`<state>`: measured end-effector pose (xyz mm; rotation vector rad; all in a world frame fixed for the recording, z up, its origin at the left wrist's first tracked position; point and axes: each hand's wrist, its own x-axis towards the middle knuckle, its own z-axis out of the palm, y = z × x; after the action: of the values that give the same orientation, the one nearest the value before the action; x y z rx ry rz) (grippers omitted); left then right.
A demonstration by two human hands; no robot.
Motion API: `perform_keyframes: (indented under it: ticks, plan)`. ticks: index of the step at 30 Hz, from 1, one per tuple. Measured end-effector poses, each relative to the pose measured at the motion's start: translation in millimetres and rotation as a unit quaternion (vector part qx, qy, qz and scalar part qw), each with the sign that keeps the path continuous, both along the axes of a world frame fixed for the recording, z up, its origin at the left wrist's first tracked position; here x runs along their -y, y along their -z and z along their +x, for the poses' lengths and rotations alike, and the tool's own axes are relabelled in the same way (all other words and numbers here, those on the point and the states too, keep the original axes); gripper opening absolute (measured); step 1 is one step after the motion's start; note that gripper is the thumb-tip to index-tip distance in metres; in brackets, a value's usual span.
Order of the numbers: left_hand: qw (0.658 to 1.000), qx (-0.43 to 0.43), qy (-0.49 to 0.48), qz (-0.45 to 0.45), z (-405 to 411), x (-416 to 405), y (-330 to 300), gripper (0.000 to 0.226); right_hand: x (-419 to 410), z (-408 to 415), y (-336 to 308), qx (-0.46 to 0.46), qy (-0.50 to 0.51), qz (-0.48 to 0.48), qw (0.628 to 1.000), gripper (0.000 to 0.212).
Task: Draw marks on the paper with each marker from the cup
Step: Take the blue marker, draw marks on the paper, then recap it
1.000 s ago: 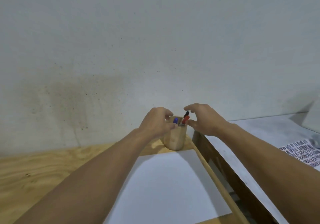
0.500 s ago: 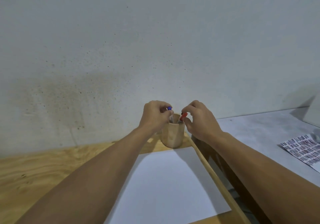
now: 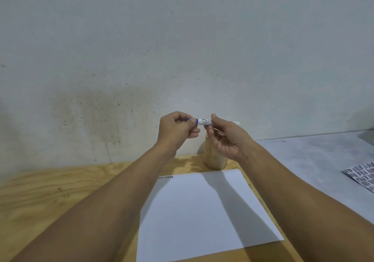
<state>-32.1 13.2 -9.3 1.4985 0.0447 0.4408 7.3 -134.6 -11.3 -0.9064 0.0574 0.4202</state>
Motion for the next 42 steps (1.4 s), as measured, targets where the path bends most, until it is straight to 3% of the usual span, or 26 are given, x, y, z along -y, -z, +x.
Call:
perform_keyframes:
  ticks: [5, 11, 15, 20, 29, 36, 42]
  plan:
    - [0.998, -0.006, 0.031, 0.050, -13.0, -9.8, 15.5, 0.007, -4.6, -8.3, 4.6, 0.060, -0.012, -0.047, 0.997, 0.011]
    - [0.979, -0.030, 0.010, 0.203, -21.2, -9.0, 22.3, 0.014, -3.9, -15.3, 8.7, 0.152, 0.002, -0.134, 0.979, 0.009]
    - [0.980, -0.073, 0.026, 0.181, -24.5, -10.2, 20.4, 0.016, -5.9, -18.2, 11.1, 0.196, 0.011, -0.165, 0.967, 0.010]
    - [0.968, -0.201, 0.037, 0.149, -36.1, -53.8, 37.1, 0.023, 17.3, -11.9, 11.3, 0.224, 0.052, -0.204, 0.951, 0.012]
    - [0.957, -0.106, -0.119, 0.242, -60.3, -88.1, 89.9, 0.005, -18.9, -29.9, 65.2, 0.239, 0.035, -0.267, 0.933, 0.023]
    - [0.923, -0.068, -0.107, 0.364, -84.4, -92.9, 126.0, 0.008, -42.9, -34.5, 94.4, 0.243, 0.015, -0.321, 0.915, 0.018]
    - [0.907, -0.057, -0.128, 0.396, -85.6, -94.8, 131.5, 0.009, -55.7, -29.4, 108.0, 0.265, 0.033, -0.353, 0.897, 0.016]
